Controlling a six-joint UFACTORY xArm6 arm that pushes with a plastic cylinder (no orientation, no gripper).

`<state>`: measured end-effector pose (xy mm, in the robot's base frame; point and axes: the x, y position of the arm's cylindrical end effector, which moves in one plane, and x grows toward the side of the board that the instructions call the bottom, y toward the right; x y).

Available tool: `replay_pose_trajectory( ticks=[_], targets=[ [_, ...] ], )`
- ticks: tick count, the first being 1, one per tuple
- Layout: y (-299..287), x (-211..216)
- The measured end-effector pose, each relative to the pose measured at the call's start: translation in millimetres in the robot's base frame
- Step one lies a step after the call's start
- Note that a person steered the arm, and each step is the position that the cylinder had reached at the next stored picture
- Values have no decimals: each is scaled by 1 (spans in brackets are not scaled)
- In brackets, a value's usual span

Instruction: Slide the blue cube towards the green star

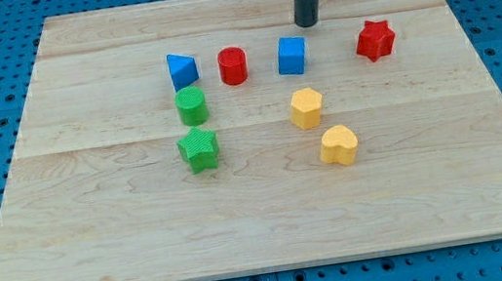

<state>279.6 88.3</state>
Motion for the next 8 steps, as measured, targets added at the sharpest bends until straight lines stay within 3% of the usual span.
replay_pose_trajectory(
  ticks=[2,3,4,6,8],
  targets=[
    [-10,73],
    [-14,81],
    [-15,55],
    [-88,78],
    [-91,78]
  ],
)
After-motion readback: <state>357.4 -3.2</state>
